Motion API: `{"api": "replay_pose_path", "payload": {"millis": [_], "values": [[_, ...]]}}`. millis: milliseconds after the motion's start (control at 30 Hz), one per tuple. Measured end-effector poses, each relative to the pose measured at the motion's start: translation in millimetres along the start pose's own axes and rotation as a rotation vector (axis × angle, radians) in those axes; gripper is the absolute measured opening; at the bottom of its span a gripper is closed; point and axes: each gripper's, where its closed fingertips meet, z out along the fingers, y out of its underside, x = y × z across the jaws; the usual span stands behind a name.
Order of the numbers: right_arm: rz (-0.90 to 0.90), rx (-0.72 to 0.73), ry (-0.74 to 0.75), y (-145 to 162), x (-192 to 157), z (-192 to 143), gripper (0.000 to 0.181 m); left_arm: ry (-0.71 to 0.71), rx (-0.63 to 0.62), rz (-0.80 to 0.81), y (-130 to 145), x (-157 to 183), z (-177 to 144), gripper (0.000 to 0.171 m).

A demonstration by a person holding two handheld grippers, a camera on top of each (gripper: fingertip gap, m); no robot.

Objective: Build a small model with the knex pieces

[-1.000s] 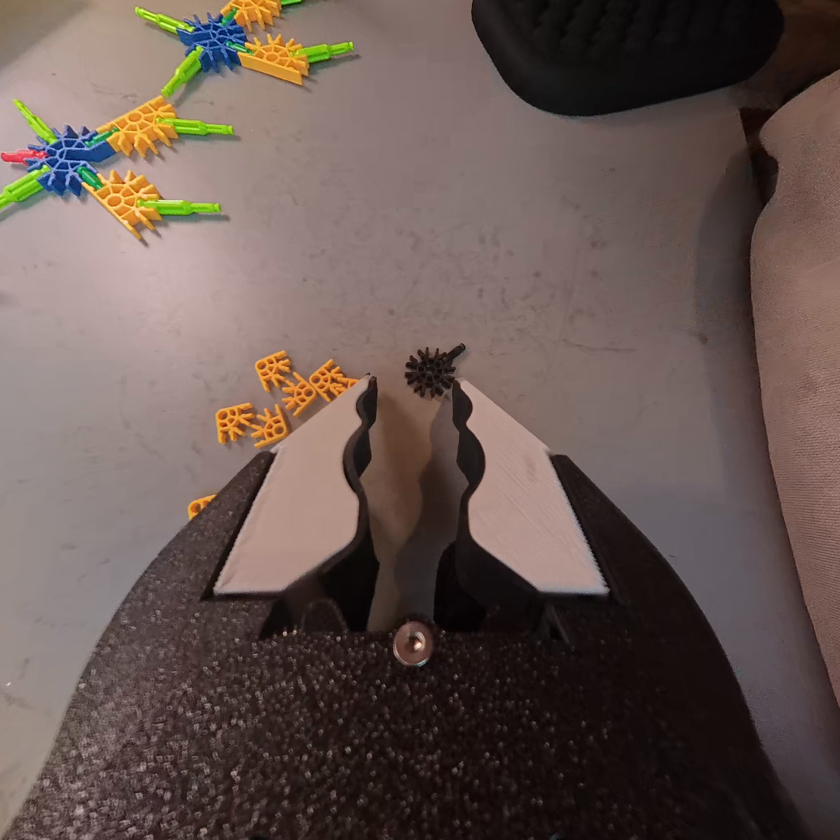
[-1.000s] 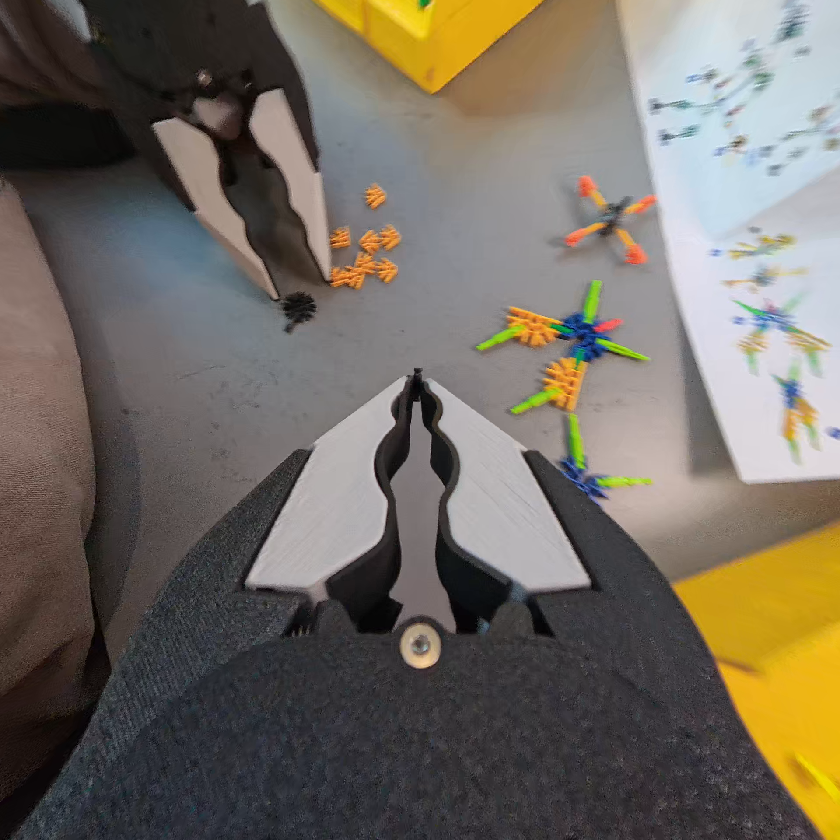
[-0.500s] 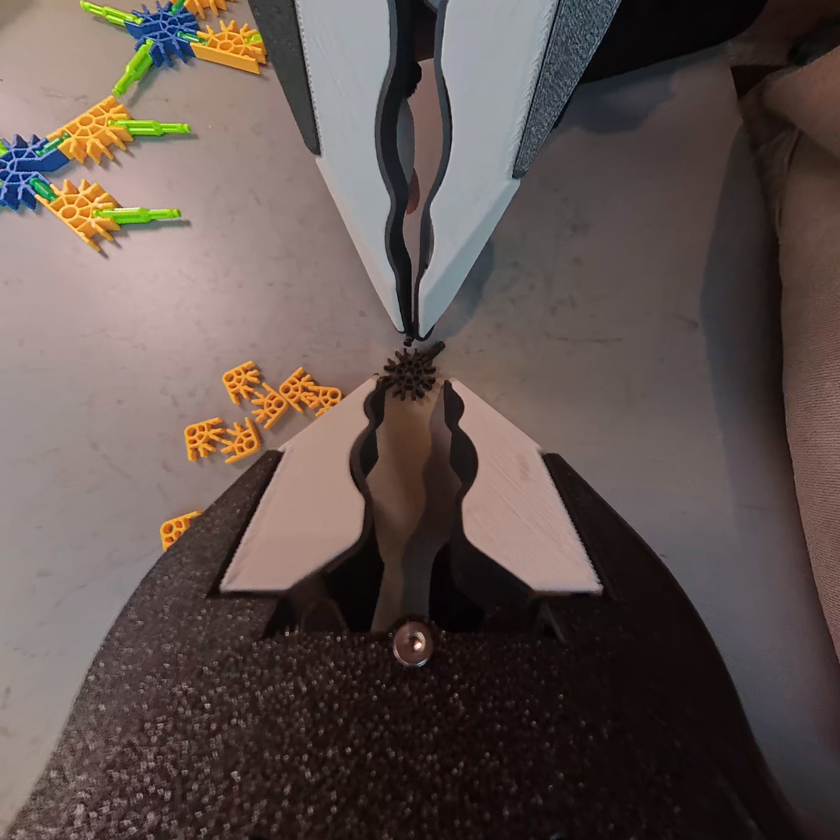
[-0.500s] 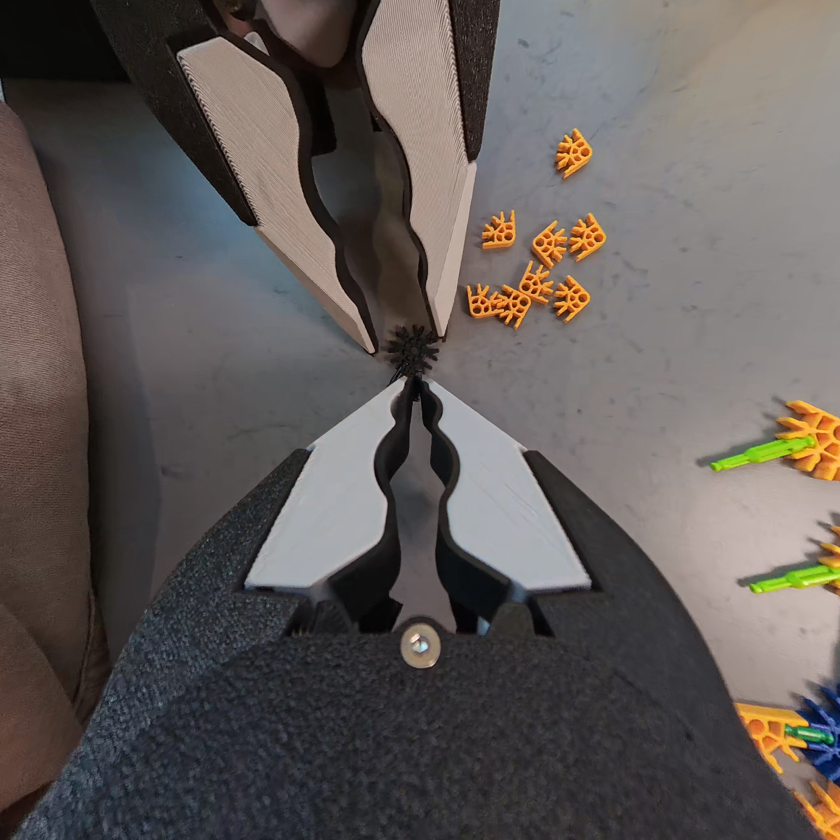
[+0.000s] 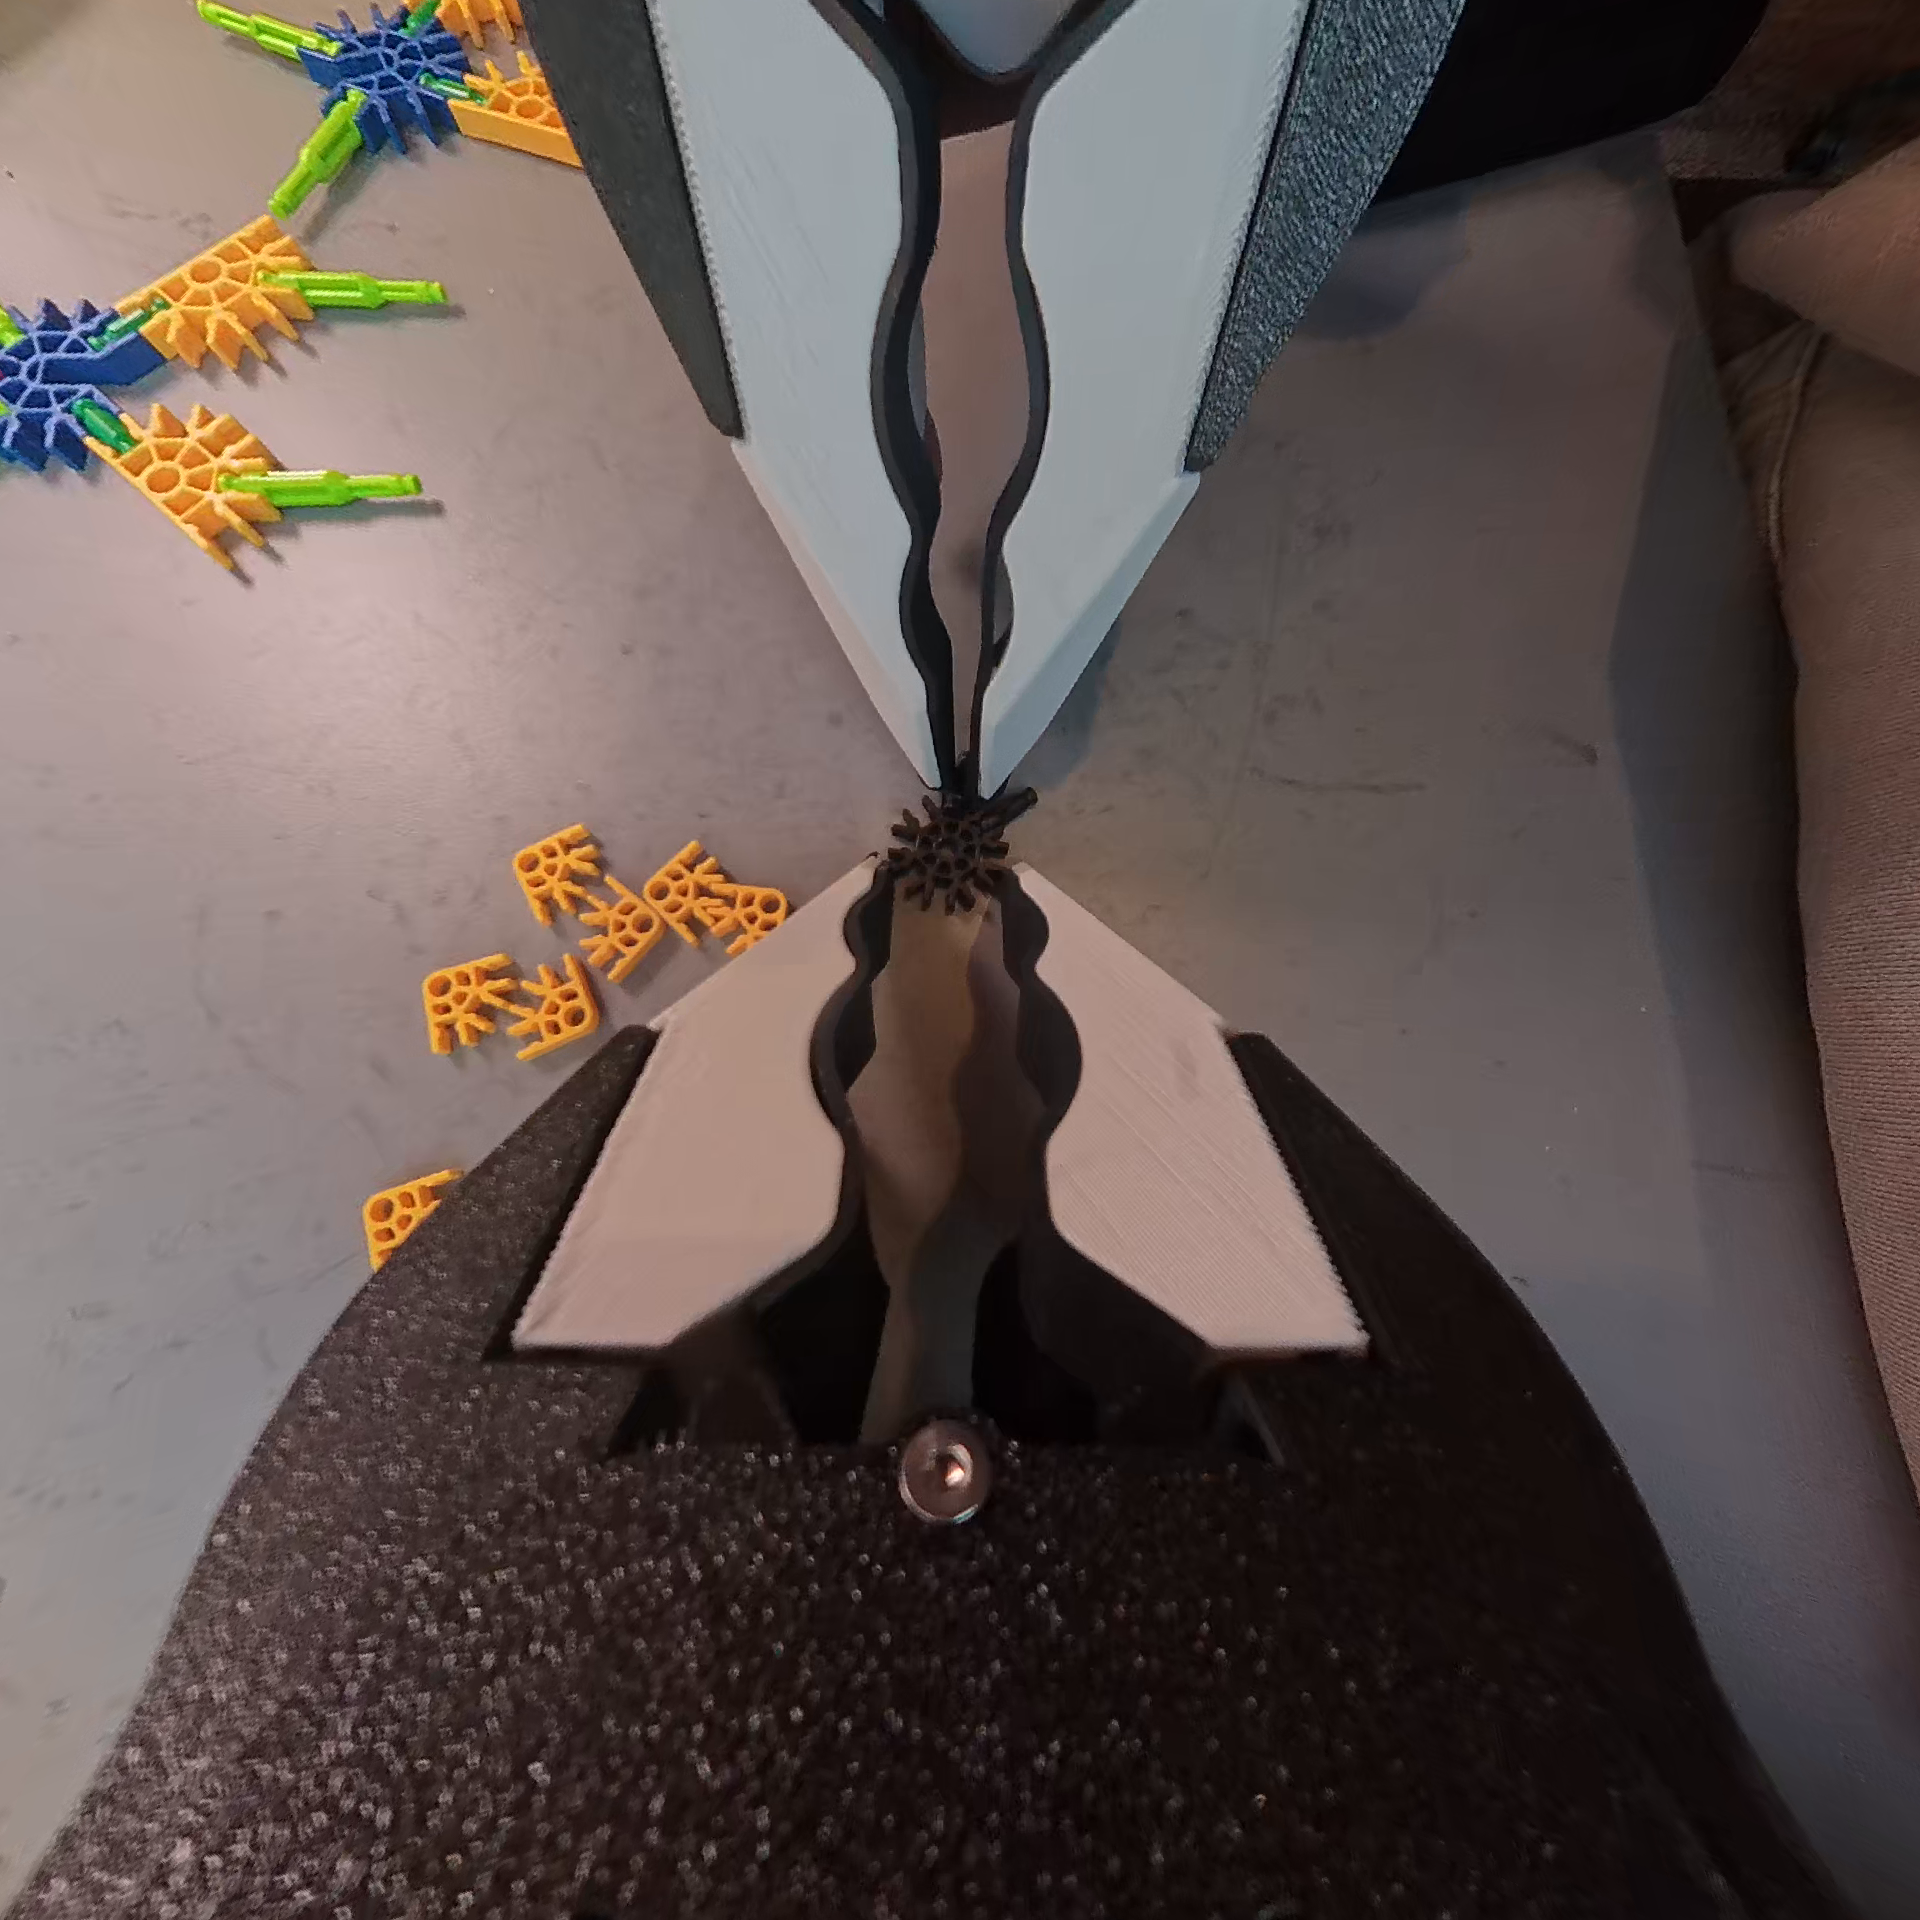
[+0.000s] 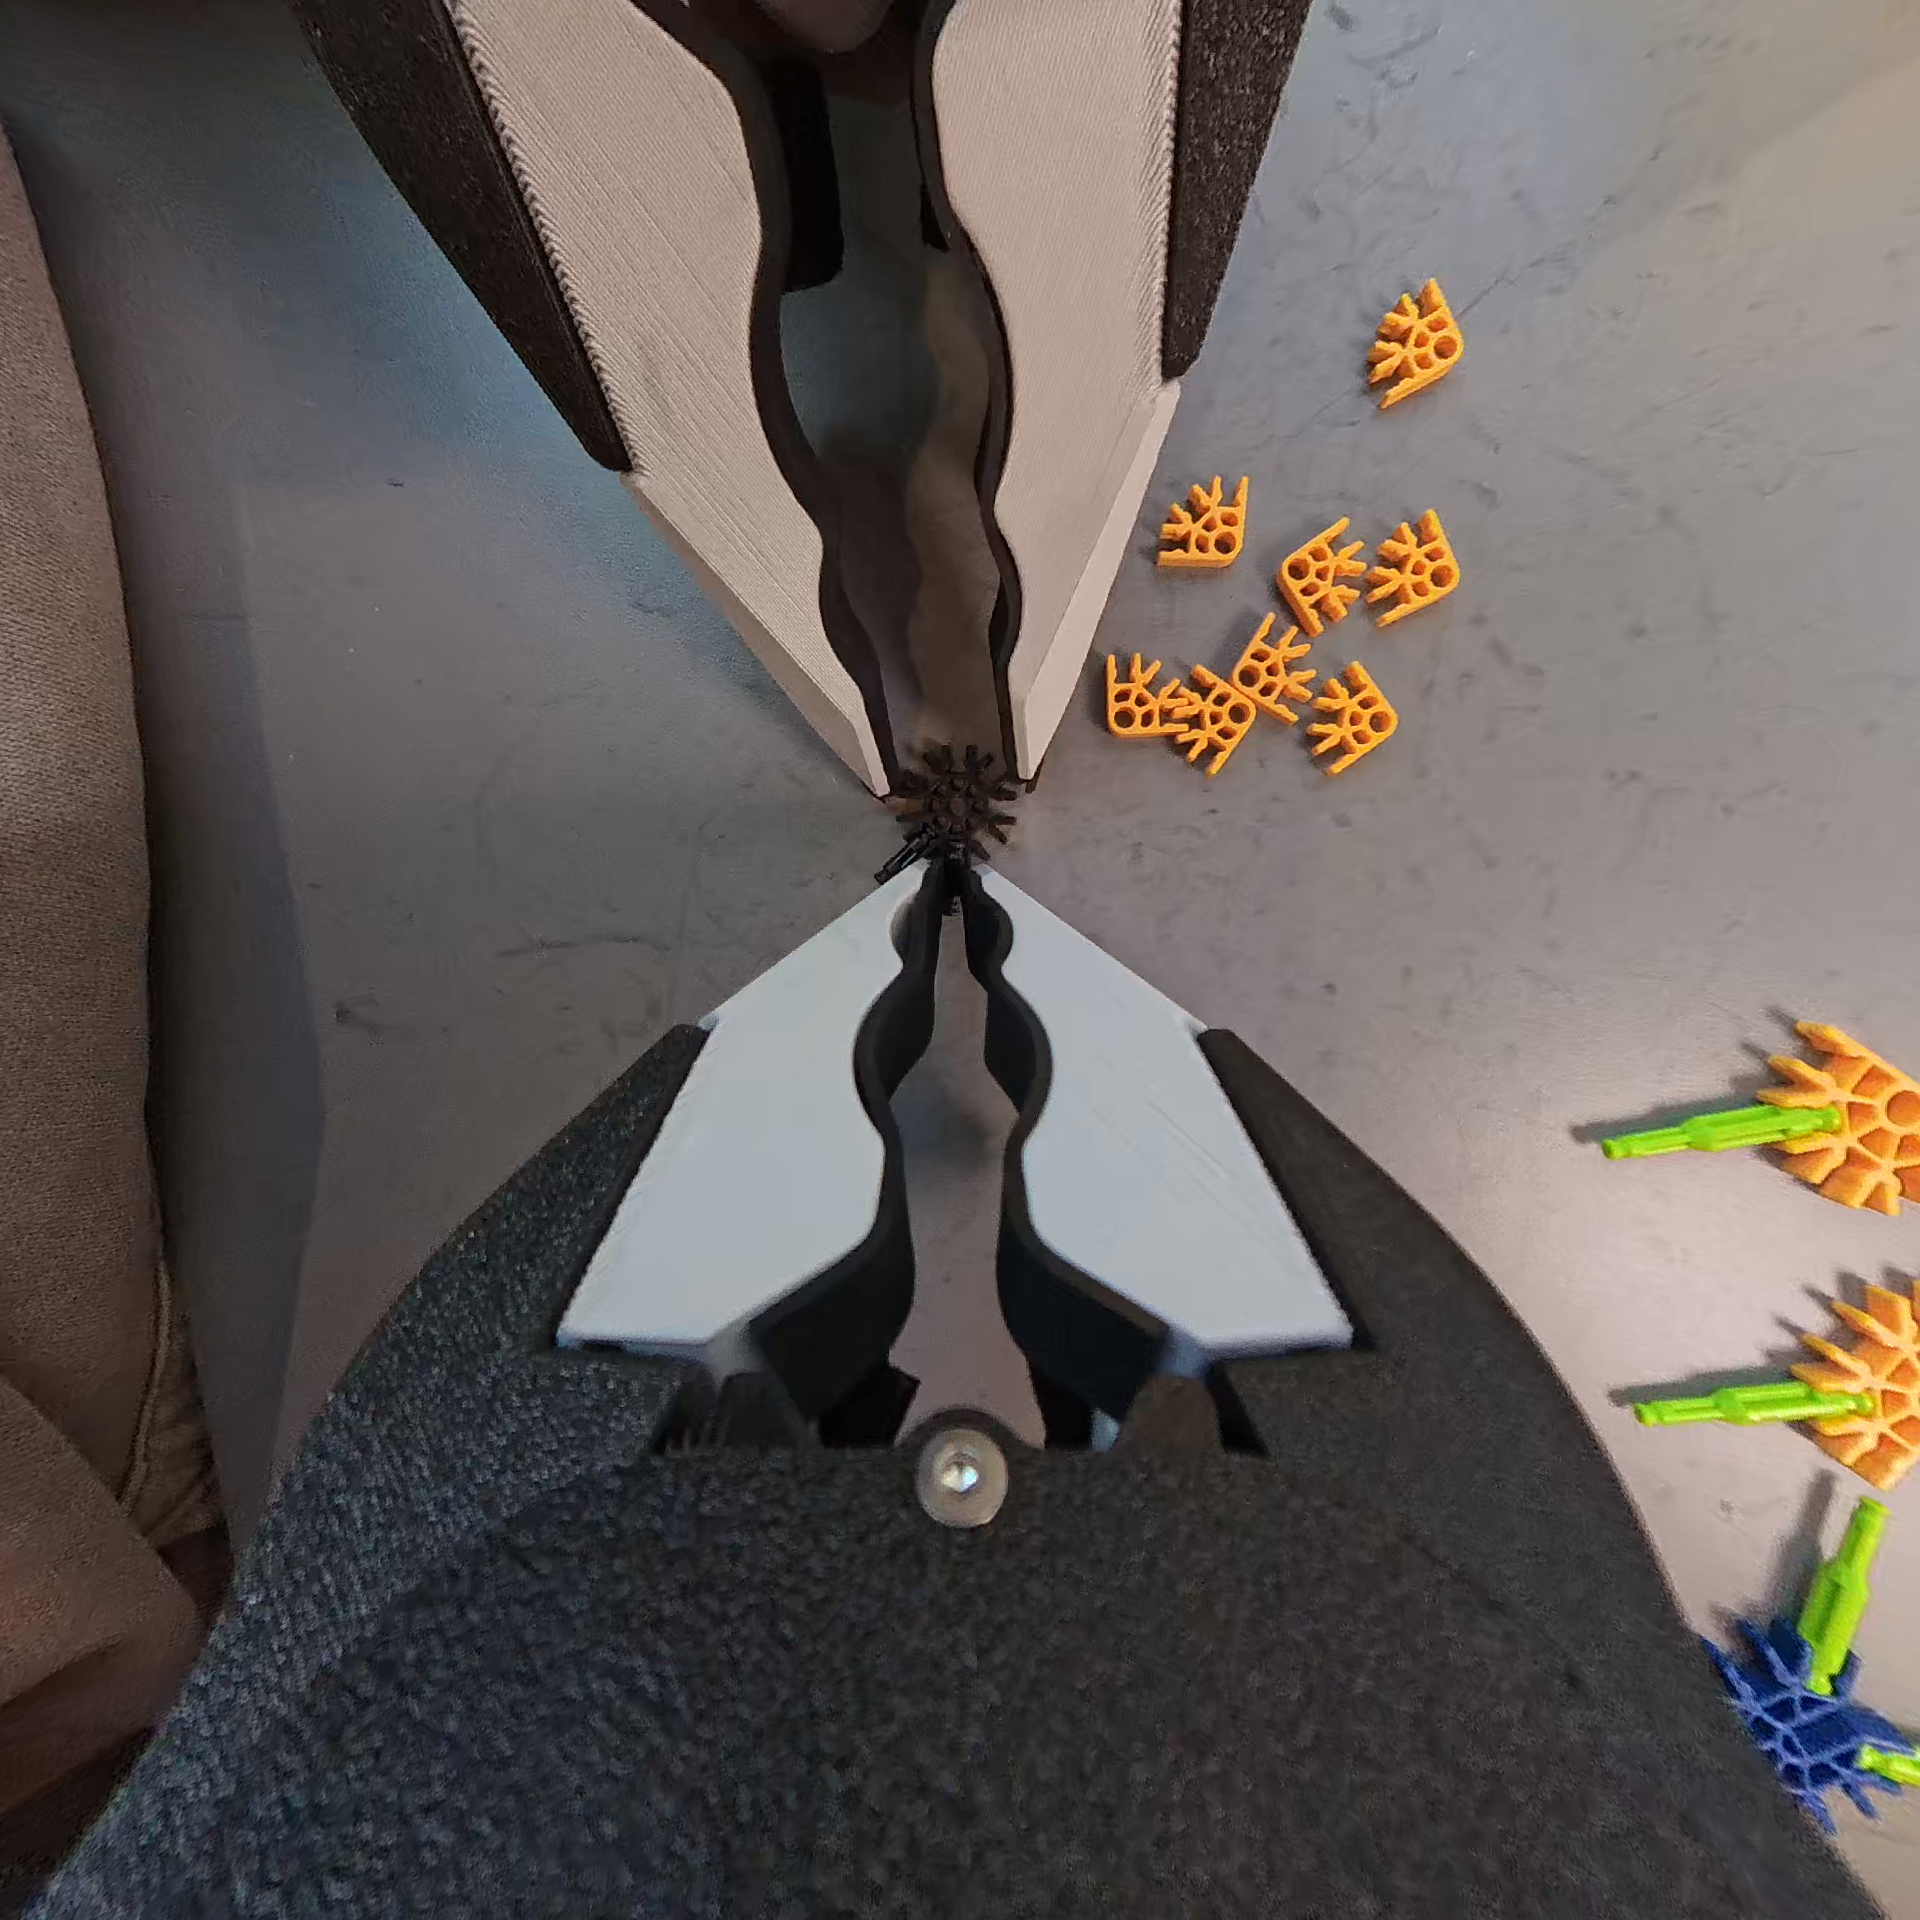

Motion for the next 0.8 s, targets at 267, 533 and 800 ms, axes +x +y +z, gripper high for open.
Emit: {"api": "replay_pose_path", "payload": {"millis": [267,533,800], "values": [[0.018,0.028,-0.025,-2.9,-1.7,-6.0,0.006,0.000,-0.001,0.001,0.0,0.1,0.0,0.021],[0.036,0.018,-0.039,-5.0,0.3,-1.3,0.000,-0.003,-0.004,0.004,0.1,0.1,0.1,0.021],[0.027,-0.068,-0.041,-3.9,-0.4,0.4,0.000,0.002,-0.001,-0.003,0.2,0.1,0.0,0.020]]}}
